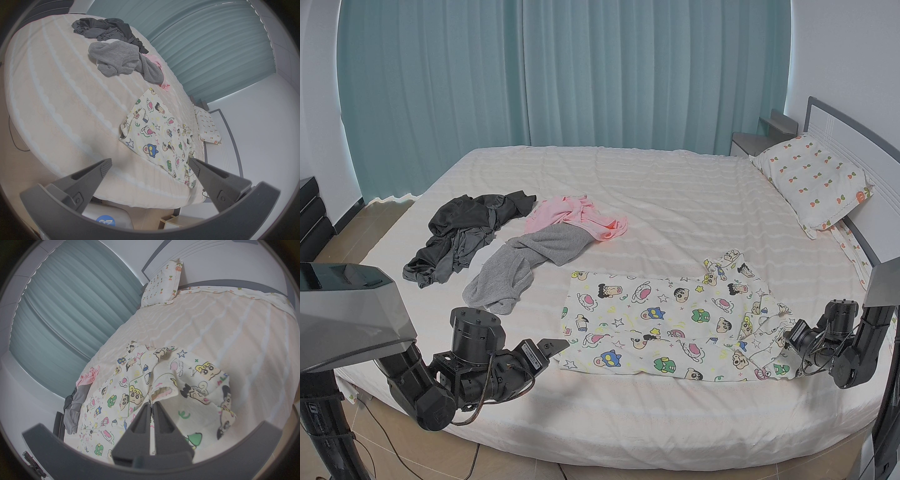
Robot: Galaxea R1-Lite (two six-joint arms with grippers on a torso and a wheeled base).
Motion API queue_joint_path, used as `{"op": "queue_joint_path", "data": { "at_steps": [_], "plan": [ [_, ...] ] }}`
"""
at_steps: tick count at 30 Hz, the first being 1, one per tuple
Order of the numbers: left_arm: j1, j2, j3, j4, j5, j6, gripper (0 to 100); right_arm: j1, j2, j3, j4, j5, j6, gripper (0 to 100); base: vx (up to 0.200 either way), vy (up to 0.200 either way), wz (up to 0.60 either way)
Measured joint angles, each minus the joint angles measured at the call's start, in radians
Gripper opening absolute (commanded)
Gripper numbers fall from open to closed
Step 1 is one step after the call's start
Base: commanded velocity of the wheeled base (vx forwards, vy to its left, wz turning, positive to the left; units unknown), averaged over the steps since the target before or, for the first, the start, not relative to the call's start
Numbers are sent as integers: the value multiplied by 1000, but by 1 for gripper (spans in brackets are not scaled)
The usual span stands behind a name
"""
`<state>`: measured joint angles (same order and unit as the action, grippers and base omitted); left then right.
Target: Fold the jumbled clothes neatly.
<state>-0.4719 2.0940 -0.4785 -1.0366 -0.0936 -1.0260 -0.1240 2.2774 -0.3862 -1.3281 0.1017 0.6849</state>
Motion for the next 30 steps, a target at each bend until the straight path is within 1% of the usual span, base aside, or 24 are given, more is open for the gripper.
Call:
{"op": "queue_joint_path", "data": {
  "at_steps": [3,10,20,23,24,30],
  "plan": [
    [0,-1,1,0,0,0,100,6,-19,34,-4,-16,0,0,0,0,0],
    [-2,-3,4,0,0,0,100,12,-46,127,-36,-21,6,0,0,0,0],
    [-3,-3,6,0,0,0,100,30,11,238,-216,-44,10,0,0,0,0],
    [-5,-3,7,0,0,0,100,34,36,268,-222,-46,13,0,0,0,0],
    [-5,-3,7,0,0,0,100,34,43,274,-224,-46,14,100,0,0,0],
    [-5,-3,6,0,0,0,100,38,57,314,-225,-41,6,100,0,0,0]
  ]
}}
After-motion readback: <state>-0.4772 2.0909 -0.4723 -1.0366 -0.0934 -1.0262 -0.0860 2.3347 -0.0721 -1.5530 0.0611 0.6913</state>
